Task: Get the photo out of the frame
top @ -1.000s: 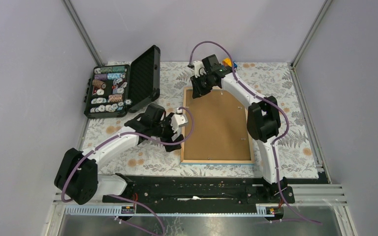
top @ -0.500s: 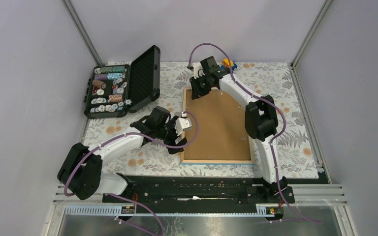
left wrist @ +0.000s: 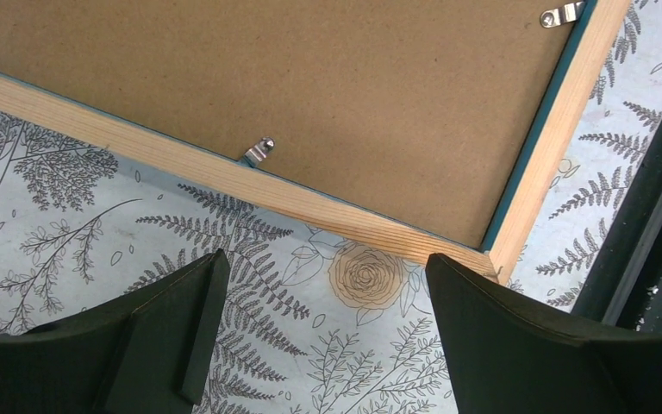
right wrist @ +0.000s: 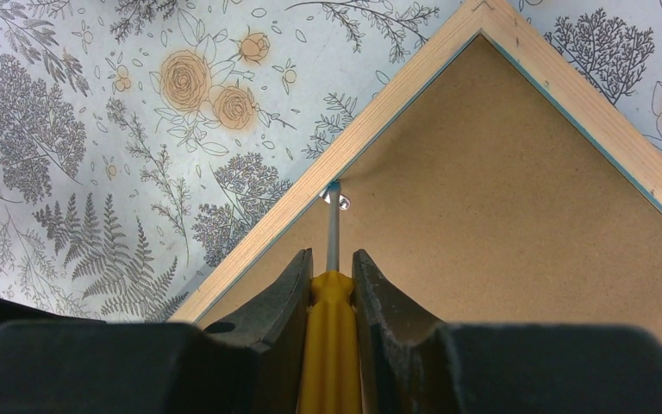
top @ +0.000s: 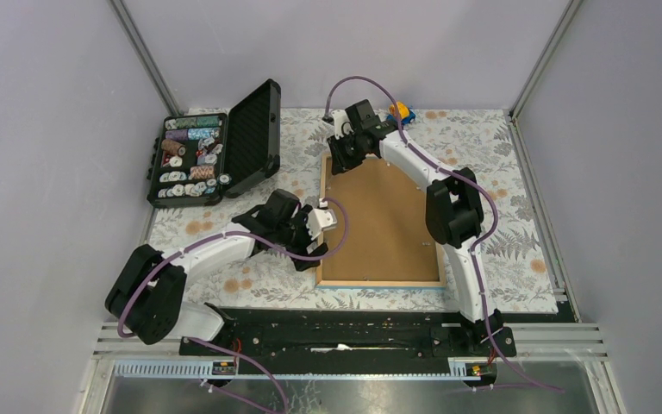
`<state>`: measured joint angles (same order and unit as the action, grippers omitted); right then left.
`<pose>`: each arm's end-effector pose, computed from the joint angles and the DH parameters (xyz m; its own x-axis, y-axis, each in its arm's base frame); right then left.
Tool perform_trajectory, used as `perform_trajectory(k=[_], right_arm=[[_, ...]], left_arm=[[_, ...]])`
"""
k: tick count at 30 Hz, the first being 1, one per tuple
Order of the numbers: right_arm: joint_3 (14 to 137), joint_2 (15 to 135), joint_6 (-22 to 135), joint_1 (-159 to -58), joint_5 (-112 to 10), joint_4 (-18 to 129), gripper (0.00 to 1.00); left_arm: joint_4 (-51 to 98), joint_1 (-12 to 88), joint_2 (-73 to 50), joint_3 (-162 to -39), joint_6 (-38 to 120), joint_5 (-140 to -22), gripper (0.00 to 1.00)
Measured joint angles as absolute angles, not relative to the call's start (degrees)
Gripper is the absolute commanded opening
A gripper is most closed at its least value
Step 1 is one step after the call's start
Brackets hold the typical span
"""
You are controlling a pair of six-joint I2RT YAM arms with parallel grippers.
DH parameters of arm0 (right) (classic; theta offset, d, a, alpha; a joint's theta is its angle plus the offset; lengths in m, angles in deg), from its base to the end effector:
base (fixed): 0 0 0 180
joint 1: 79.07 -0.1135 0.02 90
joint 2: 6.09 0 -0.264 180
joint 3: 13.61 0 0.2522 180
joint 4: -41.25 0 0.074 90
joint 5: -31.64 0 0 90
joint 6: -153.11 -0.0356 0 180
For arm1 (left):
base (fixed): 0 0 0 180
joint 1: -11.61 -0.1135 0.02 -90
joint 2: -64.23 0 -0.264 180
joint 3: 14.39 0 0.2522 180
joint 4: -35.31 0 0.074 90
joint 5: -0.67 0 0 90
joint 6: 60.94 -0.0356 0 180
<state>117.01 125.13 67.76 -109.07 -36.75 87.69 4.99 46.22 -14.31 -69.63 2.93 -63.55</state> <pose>0.4430 0.2709 0.2311 -0.5764 -0.4198 -0.7011 -0.7313 0.6478 0.2134 0.2069 -0.1616 0.1871 -0.2761 0.6724 -0.6867 0.9416 0.3324 -0.0531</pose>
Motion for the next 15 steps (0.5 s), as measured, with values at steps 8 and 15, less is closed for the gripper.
perform_trajectory(k=[8,15], right_arm=[[116.53,125.02,67.93,-109.2,-36.97,87.43,0.0],[113.21,123.25,68.65,-109.42,-37.3,85.14,0.0]], left_arm=[[6.13,46.22,-15.47,-69.63,3.41,-66.46,0.92],[6.24,46.22,-16.92,-69.65,4.11,-68.23,0.92]])
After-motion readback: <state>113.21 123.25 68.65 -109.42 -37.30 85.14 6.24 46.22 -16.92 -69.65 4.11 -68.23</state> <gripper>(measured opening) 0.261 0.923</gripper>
